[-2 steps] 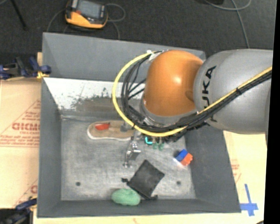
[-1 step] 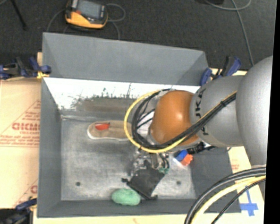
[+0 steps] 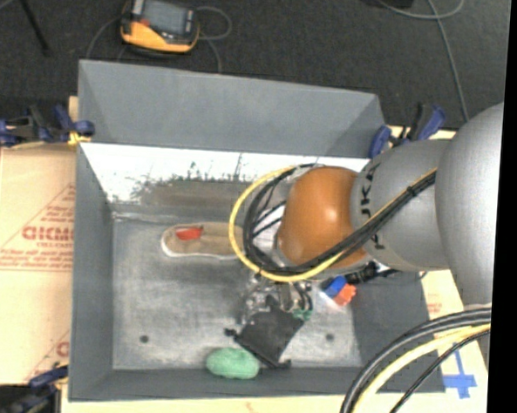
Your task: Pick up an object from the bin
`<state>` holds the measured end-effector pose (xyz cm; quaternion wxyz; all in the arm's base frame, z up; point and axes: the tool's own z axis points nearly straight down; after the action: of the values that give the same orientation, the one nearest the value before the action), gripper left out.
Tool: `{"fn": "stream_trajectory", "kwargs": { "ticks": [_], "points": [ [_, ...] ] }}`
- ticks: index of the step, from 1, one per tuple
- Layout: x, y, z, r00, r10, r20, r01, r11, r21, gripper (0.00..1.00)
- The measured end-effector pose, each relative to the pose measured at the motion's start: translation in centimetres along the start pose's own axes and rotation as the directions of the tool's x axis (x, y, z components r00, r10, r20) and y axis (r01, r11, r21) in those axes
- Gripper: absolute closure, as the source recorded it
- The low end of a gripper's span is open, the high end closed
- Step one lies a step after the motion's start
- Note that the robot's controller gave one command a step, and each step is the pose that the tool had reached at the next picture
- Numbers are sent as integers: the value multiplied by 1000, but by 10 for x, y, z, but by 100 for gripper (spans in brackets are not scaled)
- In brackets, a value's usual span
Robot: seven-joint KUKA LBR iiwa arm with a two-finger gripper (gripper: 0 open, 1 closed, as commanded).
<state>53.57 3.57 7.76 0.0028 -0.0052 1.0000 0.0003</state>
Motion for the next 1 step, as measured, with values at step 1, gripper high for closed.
{"fn": "stream_trajectory", "kwargs": {
  "ticks": [1],
  "points": [
    [11,-3,-40,999,35,-12,-35,999,0,100]
  ]
}}
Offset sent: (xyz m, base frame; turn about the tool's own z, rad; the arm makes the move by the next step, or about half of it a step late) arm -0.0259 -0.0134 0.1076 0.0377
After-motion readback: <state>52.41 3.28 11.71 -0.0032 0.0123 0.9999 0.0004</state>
